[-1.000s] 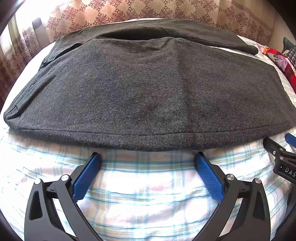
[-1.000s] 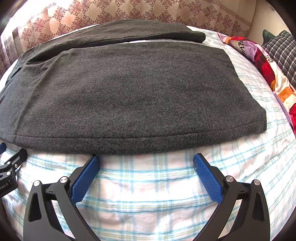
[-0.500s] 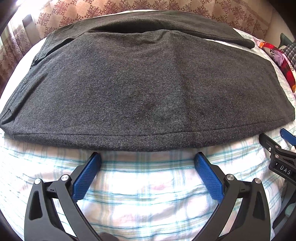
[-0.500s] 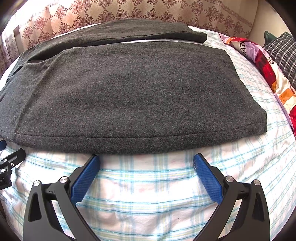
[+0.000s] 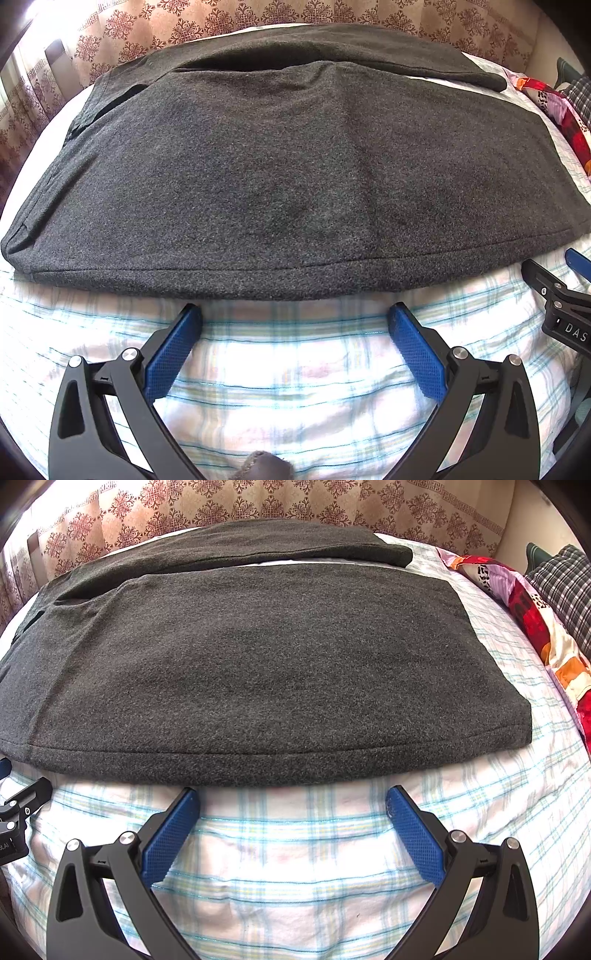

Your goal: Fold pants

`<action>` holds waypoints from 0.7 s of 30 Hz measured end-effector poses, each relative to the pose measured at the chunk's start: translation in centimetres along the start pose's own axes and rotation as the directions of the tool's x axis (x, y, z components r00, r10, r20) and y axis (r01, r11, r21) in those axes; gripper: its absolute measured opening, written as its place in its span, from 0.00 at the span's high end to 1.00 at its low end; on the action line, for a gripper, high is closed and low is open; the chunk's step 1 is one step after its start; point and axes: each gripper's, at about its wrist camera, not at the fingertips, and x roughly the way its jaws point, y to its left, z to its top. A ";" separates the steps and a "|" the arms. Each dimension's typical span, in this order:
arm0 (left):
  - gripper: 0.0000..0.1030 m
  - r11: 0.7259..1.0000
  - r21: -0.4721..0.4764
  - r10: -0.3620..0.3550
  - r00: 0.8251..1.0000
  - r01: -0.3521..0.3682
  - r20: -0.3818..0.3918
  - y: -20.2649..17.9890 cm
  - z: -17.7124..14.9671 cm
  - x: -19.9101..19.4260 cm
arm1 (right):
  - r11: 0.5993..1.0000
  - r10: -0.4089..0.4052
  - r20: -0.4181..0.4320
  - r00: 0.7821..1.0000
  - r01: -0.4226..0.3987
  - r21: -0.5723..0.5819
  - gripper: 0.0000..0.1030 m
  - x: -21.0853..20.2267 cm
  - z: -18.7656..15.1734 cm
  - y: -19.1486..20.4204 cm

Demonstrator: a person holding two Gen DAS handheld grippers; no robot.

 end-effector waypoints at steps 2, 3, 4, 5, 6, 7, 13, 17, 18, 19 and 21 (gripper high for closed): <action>0.02 1.000 -0.003 -0.002 1.000 0.002 0.001 0.1 0.1 0.0 | 1.000 0.000 0.000 1.000 0.000 0.000 0.05 0.0 0.0 0.0; 0.02 1.000 -0.001 0.002 1.000 -0.002 0.002 0.1 0.1 0.0 | 1.000 0.000 0.000 1.000 0.000 0.000 0.05 0.0 0.0 0.0; 0.02 1.000 0.000 0.004 1.000 -0.004 0.003 0.0 0.0 0.0 | 1.000 0.000 0.000 1.000 0.000 0.000 0.05 0.0 0.0 0.0; 0.02 1.000 0.000 0.004 1.000 -0.004 0.004 0.0 -0.1 -0.2 | 1.000 0.000 0.000 1.000 0.000 0.000 0.05 0.0 0.0 0.0; 0.02 1.000 -0.001 0.002 1.000 -0.002 0.003 0.0 -0.1 -0.2 | 1.000 0.000 0.000 1.000 0.000 0.000 0.05 0.0 0.0 0.0; 0.02 1.000 -0.002 0.001 1.000 -0.001 0.003 0.0 -0.1 -0.2 | 1.000 0.000 0.000 1.000 0.000 0.000 0.05 0.0 0.0 0.0; 0.02 1.000 -0.001 -0.001 1.000 0.001 0.003 -0.2 -0.1 -0.3 | 1.000 0.000 0.000 1.000 0.000 0.000 0.05 0.0 0.0 0.0; 0.02 1.000 0.001 -0.003 1.000 0.003 -0.001 -0.1 0.0 -0.3 | 1.000 0.000 0.000 1.000 0.000 0.000 0.05 0.0 0.0 0.0; 0.02 1.000 0.003 -0.005 1.000 0.005 -0.003 0.0 0.0 -0.2 | 1.000 0.000 0.000 1.000 0.000 0.000 0.05 0.0 0.0 0.0; 0.02 1.000 0.004 -0.008 1.000 0.008 -0.006 0.0 0.0 -0.2 | 1.000 0.000 0.000 1.000 0.000 0.000 0.05 0.0 0.0 0.0; 0.02 1.000 0.004 -0.013 1.000 0.013 -0.010 0.1 0.1 -0.2 | 1.000 -0.001 0.000 1.000 0.001 0.000 0.05 0.0 0.0 0.0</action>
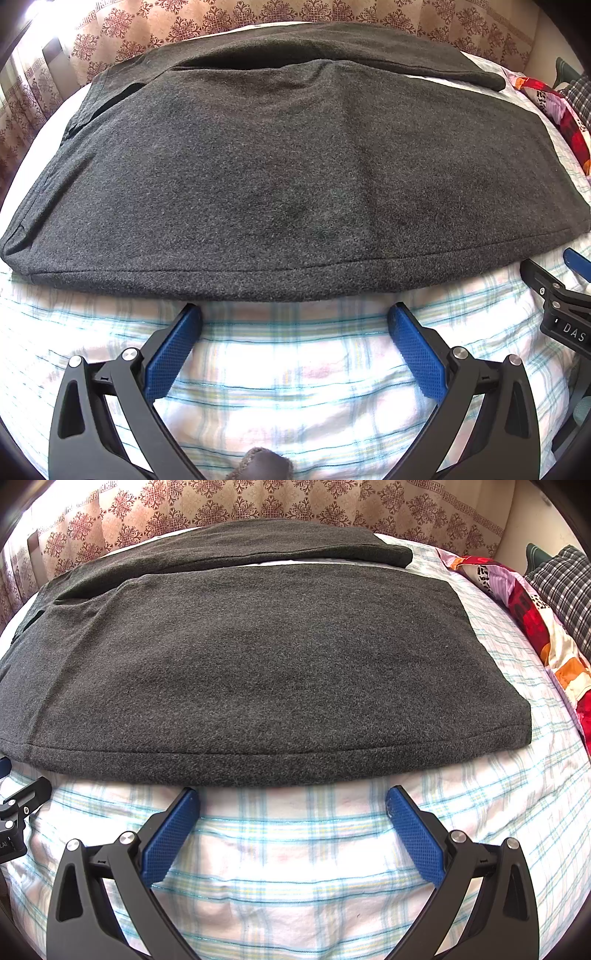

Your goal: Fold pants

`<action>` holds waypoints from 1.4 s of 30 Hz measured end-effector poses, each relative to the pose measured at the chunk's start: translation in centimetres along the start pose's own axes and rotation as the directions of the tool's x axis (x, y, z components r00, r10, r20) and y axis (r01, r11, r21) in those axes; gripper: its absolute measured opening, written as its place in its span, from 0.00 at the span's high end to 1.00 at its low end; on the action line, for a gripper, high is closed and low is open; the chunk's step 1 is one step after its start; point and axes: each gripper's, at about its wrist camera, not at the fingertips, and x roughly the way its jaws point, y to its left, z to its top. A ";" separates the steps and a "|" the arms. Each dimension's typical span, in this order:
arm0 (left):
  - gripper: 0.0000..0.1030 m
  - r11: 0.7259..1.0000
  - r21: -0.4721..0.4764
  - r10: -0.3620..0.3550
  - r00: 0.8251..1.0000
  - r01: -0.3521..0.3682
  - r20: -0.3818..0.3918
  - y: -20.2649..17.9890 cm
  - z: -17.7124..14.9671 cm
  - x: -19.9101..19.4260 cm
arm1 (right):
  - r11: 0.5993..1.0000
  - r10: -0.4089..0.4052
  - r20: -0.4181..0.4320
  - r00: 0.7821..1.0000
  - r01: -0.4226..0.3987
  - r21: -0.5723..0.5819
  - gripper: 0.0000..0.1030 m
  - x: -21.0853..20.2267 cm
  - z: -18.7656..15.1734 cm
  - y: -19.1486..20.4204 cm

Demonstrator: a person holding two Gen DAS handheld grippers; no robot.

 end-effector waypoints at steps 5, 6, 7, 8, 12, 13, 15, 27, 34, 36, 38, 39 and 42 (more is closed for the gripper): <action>0.02 1.000 0.004 0.006 1.000 -0.006 -0.001 -0.2 0.1 0.2 | 1.000 0.000 0.000 1.000 0.000 0.000 0.05 0.0 0.0 0.0; 0.02 1.000 0.004 0.006 1.000 -0.006 0.000 -0.2 0.1 0.2 | 1.000 0.000 0.000 1.000 0.000 0.000 0.05 0.0 0.0 0.0; 0.02 1.000 0.003 0.006 1.000 -0.006 0.000 -0.2 0.1 0.2 | 1.000 0.000 0.000 1.000 0.000 0.000 0.05 0.0 0.0 0.0; 0.02 1.000 0.003 0.007 1.000 -0.007 0.000 -0.3 0.1 0.2 | 1.000 0.000 0.000 1.000 0.000 0.000 0.05 0.0 0.0 0.0; 0.02 1.000 0.003 0.009 1.000 -0.009 0.001 -0.3 0.1 0.2 | 1.000 0.000 0.001 1.000 0.000 0.000 0.05 0.0 0.0 0.0; 0.02 1.000 0.003 0.009 1.000 -0.009 0.002 -0.3 0.1 0.1 | 1.000 -0.001 0.001 1.000 0.001 0.000 0.05 0.0 0.0 0.0; 0.02 1.000 0.003 0.009 1.000 -0.009 0.003 -0.3 0.1 0.1 | 1.000 0.000 0.001 1.000 0.000 0.000 0.05 0.0 0.0 0.0; 0.02 1.000 -0.001 0.008 1.000 -0.008 0.006 -0.3 0.0 0.0 | 1.000 0.015 -0.013 1.000 -0.015 0.004 0.05 0.1 0.3 -0.3; 0.02 1.000 0.000 0.013 1.000 -0.013 0.002 -0.3 0.0 -0.1 | 0.999 0.035 -0.051 0.998 -0.037 -0.028 0.05 0.1 0.7 -0.3; 0.02 1.000 0.001 0.016 1.000 -0.016 -0.001 -0.4 0.0 -0.1 | 0.999 0.035 -0.053 0.998 -0.036 -0.029 0.05 0.1 0.6 -0.3; 0.02 1.000 0.001 0.018 1.000 -0.018 -0.001 -0.4 0.0 -0.2 | 0.999 0.031 -0.051 0.998 -0.033 -0.032 0.05 0.1 0.5 -0.3; 0.02 1.000 0.001 0.018 1.000 -0.018 0.000 -0.4 0.0 -0.2 | 0.999 0.033 -0.051 0.998 -0.035 -0.031 0.05 0.2 0.6 -0.3; 0.02 1.000 0.002 0.020 1.000 -0.020 0.001 -0.5 -0.1 -0.2 | 0.999 0.034 -0.050 0.998 -0.035 -0.033 0.05 0.2 0.6 -0.4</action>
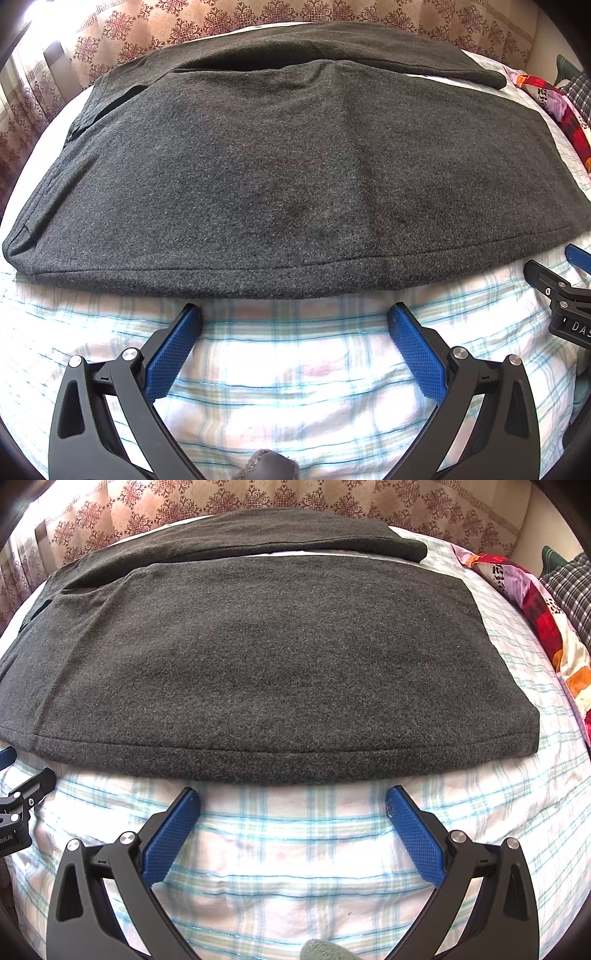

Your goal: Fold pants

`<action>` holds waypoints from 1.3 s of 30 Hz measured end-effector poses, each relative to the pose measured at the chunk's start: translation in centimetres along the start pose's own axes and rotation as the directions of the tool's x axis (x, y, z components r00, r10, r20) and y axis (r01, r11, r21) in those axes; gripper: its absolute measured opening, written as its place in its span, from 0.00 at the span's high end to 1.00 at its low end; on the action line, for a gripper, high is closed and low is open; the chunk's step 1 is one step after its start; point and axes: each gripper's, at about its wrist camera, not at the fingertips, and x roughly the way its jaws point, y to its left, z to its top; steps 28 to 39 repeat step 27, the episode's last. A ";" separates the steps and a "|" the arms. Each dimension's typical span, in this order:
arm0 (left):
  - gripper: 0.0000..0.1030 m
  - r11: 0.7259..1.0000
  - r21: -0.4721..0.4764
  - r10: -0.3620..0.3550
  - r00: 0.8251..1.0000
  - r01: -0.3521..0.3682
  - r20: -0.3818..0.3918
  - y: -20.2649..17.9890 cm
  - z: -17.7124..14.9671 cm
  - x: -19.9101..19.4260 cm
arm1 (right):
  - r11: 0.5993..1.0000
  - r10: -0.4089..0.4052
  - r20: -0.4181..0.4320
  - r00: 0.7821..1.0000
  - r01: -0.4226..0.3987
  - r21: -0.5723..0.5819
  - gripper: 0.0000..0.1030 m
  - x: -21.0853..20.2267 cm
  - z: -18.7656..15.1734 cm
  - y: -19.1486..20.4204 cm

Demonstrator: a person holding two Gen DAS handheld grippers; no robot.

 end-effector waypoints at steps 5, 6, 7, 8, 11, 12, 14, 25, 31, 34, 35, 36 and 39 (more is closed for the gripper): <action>0.02 1.000 -0.001 -0.003 1.000 0.003 -0.002 0.0 0.0 0.0 | 1.000 -0.005 0.007 1.000 0.005 -0.001 0.05 0.0 -0.1 0.2; 0.02 1.000 -0.002 -0.006 1.000 0.006 -0.003 0.1 0.1 0.0 | 1.000 -0.006 0.009 1.000 0.007 -0.002 0.05 0.0 -0.1 0.2; 0.02 1.000 -0.003 -0.007 1.000 0.007 -0.004 0.1 0.1 0.0 | 1.000 -0.007 0.011 1.000 0.007 -0.002 0.05 -0.1 -0.3 0.2; 0.02 1.000 -0.002 -0.008 1.000 0.008 -0.003 0.1 0.1 -0.1 | 1.000 -0.008 0.012 1.000 0.008 -0.002 0.05 -0.2 -0.3 0.3; 0.02 1.000 0.003 -0.009 1.000 0.009 0.006 0.2 0.0 -0.1 | 1.000 -0.009 0.015 1.000 0.009 -0.001 0.05 -0.3 -0.4 0.3; 0.02 1.000 0.003 -0.009 1.000 0.009 0.008 0.2 0.0 -0.1 | 1.000 -0.009 0.015 1.000 0.009 -0.002 0.05 -0.3 -0.5 0.3; 0.02 1.000 0.000 -0.004 1.000 0.004 0.014 0.2 0.0 -0.2 | 1.000 -0.008 0.017 1.000 0.009 -0.002 0.05 -0.3 -0.5 0.3; 0.02 0.999 -0.031 0.019 0.998 -0.017 0.054 0.4 -0.1 -1.6 | 1.000 -0.015 0.022 1.000 0.015 -0.005 0.05 -0.5 -0.7 0.3; 0.02 0.999 -0.030 0.028 0.998 -0.027 0.051 0.3 -0.2 -1.6 | 1.000 -0.014 0.022 1.000 0.014 -0.003 0.05 -0.5 -0.8 0.2; 0.02 0.999 -0.030 0.028 0.998 -0.027 0.051 0.3 -0.2 -1.6 | 1.000 -0.014 0.022 1.000 0.014 -0.003 0.05 -0.5 -0.8 0.2; 0.02 0.999 -0.030 0.028 0.998 -0.027 0.051 0.3 -0.2 -1.6 | 1.000 -0.014 0.022 1.000 0.014 -0.003 0.05 -0.5 -0.8 0.2; 0.02 0.999 -0.030 0.028 0.998 -0.027 0.051 0.3 -0.2 -1.6 | 1.000 -0.014 0.022 1.000 0.014 -0.003 0.05 -0.5 -0.8 0.2; 0.02 0.999 -0.030 0.028 0.998 -0.027 0.051 0.3 -0.2 -1.6 | 1.000 -0.014 0.022 1.000 0.014 -0.003 0.05 -0.5 -0.8 0.2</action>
